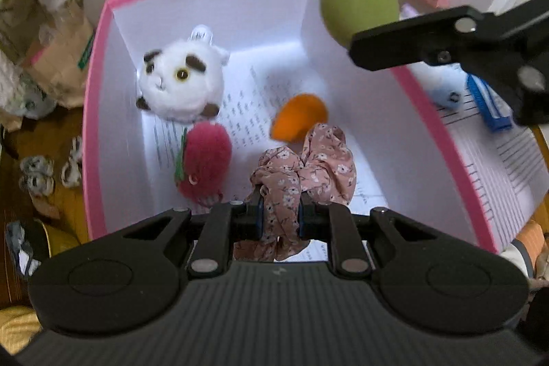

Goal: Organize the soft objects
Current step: 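Lower both grippers into the box and open them to release the items, then withdraw both grippers from the box toward the white tissue pack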

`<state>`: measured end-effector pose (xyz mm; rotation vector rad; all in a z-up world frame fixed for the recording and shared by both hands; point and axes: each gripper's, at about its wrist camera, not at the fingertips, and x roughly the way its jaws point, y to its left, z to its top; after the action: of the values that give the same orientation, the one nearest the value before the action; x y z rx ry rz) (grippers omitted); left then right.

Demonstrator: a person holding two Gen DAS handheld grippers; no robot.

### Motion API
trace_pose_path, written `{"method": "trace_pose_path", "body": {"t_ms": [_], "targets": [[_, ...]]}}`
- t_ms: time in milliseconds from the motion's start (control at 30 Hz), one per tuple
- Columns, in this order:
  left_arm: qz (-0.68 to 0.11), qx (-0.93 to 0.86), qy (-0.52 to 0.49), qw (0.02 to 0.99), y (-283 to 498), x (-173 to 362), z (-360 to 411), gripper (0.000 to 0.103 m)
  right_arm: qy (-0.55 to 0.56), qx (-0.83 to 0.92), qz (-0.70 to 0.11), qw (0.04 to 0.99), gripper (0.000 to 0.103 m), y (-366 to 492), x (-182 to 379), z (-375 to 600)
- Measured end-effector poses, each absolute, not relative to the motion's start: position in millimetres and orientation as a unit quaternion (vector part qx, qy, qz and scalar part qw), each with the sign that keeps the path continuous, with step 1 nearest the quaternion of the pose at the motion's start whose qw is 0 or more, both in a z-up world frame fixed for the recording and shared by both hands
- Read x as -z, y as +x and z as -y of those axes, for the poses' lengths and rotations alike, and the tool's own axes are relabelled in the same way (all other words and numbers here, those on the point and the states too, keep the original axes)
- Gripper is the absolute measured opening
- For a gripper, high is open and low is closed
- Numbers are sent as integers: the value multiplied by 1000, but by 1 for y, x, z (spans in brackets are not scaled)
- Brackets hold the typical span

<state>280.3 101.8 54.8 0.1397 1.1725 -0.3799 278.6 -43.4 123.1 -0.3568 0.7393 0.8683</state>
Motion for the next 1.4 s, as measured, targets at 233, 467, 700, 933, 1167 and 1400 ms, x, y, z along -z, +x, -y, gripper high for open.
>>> {"method": "trace_pose_path", "body": {"t_ms": [233,467,700,933,1167,1400], "targets": [[-556,178,49,810,299,-53,-112,17,-181,-417,-374,809,52,301,-106,14],[-567,155,65,806,300,-41,-109,17,-165,-430,-424,780,52,343,-77,5],[-572,142,87,803,315,-41,-102,18,-152,-434,-460,760,52,371,-55,2],[-580,142,57,800,325,-37,-106,35,-170,-411,-480,756,60,377,-42,-3],[-551,139,53,821,305,-52,-113,50,-125,-412,-465,773,67,374,-57,15],[-519,142,44,842,273,-72,-117,54,-82,-411,-428,801,67,339,-95,54]]}}
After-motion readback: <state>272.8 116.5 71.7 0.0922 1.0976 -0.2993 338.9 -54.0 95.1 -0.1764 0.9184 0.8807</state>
